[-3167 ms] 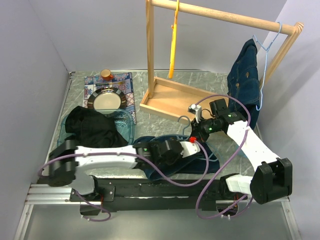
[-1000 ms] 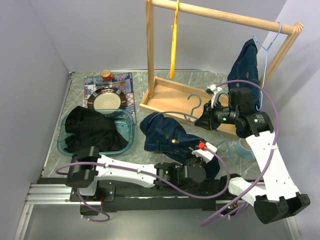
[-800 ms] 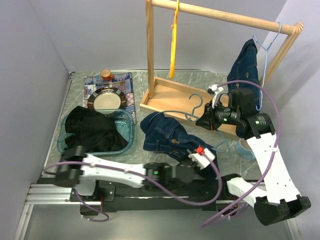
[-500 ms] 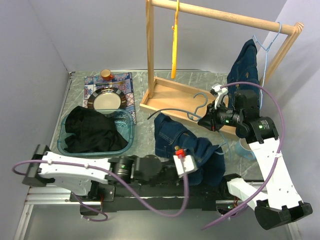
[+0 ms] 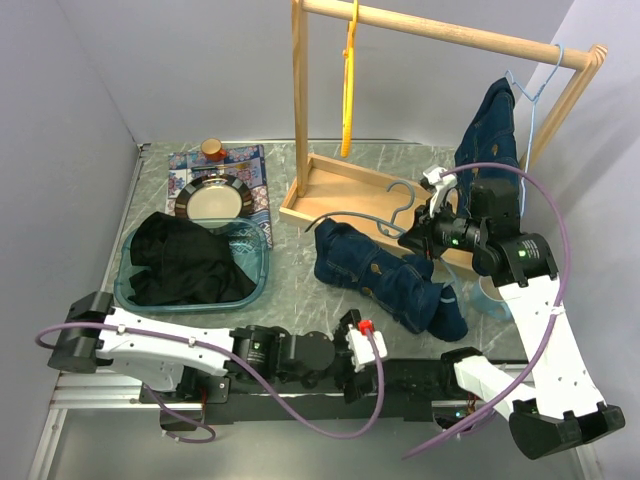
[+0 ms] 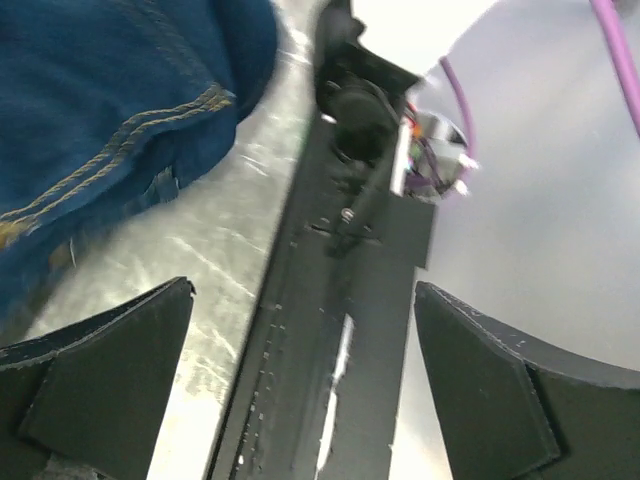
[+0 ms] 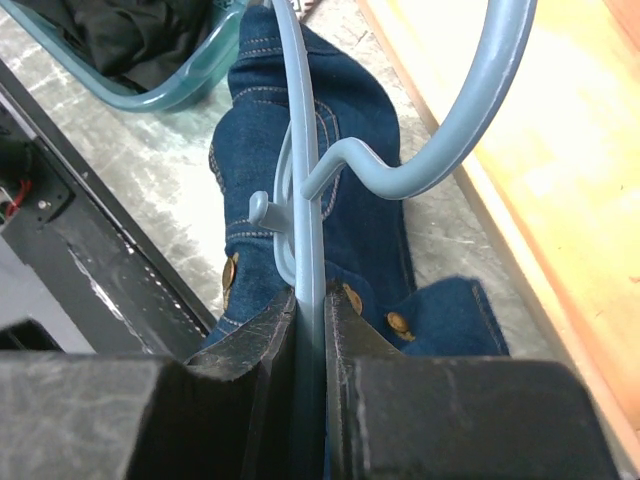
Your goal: Place the skirt on the hanger
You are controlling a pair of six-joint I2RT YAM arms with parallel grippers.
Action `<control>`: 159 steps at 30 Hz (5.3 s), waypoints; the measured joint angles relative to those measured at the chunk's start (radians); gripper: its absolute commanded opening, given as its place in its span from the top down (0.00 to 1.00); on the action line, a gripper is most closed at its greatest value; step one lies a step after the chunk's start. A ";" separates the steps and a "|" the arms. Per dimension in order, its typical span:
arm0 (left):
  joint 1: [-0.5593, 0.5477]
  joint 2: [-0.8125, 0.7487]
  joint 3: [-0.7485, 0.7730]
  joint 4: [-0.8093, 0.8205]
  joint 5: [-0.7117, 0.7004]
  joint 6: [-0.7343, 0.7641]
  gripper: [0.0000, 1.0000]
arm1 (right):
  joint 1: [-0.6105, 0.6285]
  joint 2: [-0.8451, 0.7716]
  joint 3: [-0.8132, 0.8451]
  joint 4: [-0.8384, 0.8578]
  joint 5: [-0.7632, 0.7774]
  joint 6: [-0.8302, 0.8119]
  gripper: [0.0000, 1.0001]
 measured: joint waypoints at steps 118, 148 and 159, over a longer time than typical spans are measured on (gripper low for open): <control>0.698 -0.702 -0.256 -0.209 0.107 0.124 0.03 | -0.273 0.504 0.769 0.125 0.475 0.523 1.00; 0.698 -0.680 -0.254 -0.285 -0.114 -0.192 0.03 | -0.294 -0.130 0.388 0.170 0.144 -0.019 0.00; 0.698 -0.785 -0.116 -0.648 -0.407 -0.652 0.03 | -0.192 -0.170 0.024 0.063 -0.391 -0.216 0.00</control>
